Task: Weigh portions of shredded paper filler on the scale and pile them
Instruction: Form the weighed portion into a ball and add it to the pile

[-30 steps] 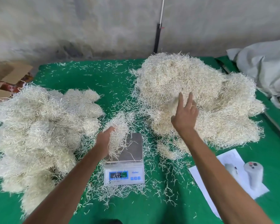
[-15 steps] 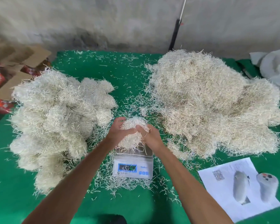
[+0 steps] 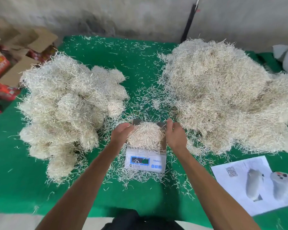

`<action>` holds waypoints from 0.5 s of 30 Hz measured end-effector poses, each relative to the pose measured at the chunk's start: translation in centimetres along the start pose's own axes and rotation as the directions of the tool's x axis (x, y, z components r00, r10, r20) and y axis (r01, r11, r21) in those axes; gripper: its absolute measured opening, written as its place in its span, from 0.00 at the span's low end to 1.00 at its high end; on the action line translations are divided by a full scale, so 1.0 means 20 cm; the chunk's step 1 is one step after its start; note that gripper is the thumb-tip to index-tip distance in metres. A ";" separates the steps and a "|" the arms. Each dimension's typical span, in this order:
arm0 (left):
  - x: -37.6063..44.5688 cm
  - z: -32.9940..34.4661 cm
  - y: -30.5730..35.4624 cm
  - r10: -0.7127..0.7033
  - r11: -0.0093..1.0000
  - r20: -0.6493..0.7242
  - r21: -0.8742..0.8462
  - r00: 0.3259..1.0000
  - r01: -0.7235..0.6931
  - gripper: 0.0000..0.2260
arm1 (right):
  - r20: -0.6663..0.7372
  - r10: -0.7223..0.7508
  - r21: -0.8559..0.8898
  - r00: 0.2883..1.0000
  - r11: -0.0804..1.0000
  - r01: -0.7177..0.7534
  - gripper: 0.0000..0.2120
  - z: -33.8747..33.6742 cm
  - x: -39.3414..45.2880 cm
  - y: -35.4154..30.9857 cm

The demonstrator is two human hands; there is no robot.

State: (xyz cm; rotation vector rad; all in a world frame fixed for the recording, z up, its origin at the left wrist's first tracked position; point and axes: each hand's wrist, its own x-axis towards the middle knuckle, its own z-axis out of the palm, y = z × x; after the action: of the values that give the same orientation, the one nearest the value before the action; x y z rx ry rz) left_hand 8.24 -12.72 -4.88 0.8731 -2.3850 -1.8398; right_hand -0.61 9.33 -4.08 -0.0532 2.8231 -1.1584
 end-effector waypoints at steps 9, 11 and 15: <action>-0.03 -0.05 -0.04 -0.009 0.998 -0.015 -0.058 1.000 0.008 0.24 | 0.063 -0.060 0.062 0.996 0.997 0.056 0.31 0.05 -0.10 0.00; -0.03 -0.06 -0.04 -0.003 0.997 -0.002 -0.078 1.000 0.003 0.24 | 0.057 -0.066 0.033 0.996 0.997 0.064 0.31 0.05 -0.10 0.00; -0.03 -0.06 -0.06 -0.004 0.997 0.005 -0.081 1.000 0.005 0.25 | 0.049 -0.056 0.031 0.997 0.998 0.054 0.33 0.06 -0.10 -0.02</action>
State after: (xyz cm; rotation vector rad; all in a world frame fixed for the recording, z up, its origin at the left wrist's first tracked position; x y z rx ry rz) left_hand 9.63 -13.76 -5.44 0.8688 -2.2951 -1.9265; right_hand 1.45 8.38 -4.55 -0.1561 2.7775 -1.1923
